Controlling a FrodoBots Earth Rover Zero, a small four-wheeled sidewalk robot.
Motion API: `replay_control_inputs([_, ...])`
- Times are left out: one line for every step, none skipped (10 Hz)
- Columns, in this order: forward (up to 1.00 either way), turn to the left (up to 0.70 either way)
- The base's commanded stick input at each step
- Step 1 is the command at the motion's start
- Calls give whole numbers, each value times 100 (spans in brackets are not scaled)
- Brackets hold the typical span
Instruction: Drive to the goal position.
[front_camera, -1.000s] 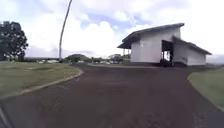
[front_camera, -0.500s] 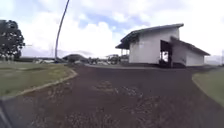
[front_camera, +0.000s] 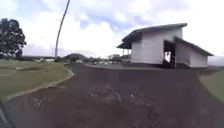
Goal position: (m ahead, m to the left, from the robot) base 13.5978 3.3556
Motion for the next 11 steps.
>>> replay_control_inputs([85, 0])
replay_control_inputs([85, 0])
replay_control_inputs([85, 0])
replay_control_inputs([85, 0])
replay_control_inputs([85, 0])
replay_control_inputs([85, 0])
replay_control_inputs([85, 0])
replay_control_inputs([85, -3])
replay_control_inputs([85, -23])
replay_control_inputs([85, -34])
replay_control_inputs([85, -34])
